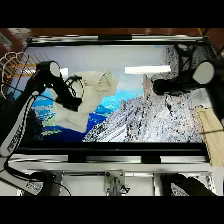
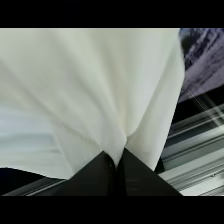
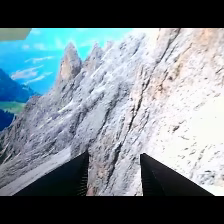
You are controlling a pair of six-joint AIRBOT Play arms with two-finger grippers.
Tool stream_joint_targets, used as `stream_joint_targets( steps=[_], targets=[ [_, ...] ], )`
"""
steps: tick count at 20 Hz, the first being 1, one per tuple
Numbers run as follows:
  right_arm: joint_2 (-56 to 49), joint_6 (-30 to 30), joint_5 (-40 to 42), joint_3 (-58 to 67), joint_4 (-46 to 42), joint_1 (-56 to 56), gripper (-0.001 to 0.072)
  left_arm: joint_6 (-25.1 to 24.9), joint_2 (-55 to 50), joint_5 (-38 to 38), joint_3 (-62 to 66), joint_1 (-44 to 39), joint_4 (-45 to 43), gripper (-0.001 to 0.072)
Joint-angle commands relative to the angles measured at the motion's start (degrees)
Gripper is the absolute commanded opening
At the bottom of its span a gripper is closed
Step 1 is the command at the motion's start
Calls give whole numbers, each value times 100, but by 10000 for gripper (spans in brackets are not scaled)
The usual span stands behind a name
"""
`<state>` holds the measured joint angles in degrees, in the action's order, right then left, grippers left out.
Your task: Fold the shirts.
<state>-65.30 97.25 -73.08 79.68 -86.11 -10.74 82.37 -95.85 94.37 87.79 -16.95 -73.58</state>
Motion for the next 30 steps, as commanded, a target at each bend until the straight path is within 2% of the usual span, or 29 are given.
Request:
stream_joint_targets(
  steps=[1, 4, 5, 7, 8, 11, 12, 13, 15, 20, 23, 26, 30],
  targets=[
    [627, 157, 20, 0, -627, -2, 461, 367, 881, -1038, -1956, -802, 605, 50],
    [632, 260, 57, -2, -297, -2, 461, 734, 1182, -1781, -2581, -1384, 654, 52],
    [579, 256, 122, -2, -116, -9, 461, 802, 1237, -1838, -2503, -1388, 656, 82],
    [404, 229, 273, 0, 286, -9, 463, 841, 1377, -1832, -2057, -1126, 549, 530],
    [291, 197, 339, -2, 494, -9, 472, 839, 1458, -1836, -1687, -866, 426, 560],
    [-138, 175, 597, 0, 1034, -9, 474, 807, 1519, -1991, -334, 31, -162, 560],
    [-295, 166, 702, 0, 1187, -9, 547, 669, 1486, -2168, 66, 310, -210, 560],
    [-474, 146, 835, 0, 1379, -9, 586, 584, 1429, -2306, 369, 520, -208, 560],
    [-870, 50, 1174, 0, 1834, -9, 587, 372, 1224, -2330, 662, 678, -208, 560],
    [-1766, -90, 2133, 0, 2686, -9, 586, 129, 450, -2433, 671, 293, -205, 560],
    [-2072, -144, 2221, 0, 2730, -11, 587, -160, 166, -2765, 671, 9, -210, 560],
    [-2413, -643, 2271, 0, 2914, -212, 587, -610, 15, -2789, 669, -136, -214, 559],
    [-2811, -822, 3042, 0, 3338, -595, 587, -636, -262, -3042, 664, -129, -214, 558]
  ],
)
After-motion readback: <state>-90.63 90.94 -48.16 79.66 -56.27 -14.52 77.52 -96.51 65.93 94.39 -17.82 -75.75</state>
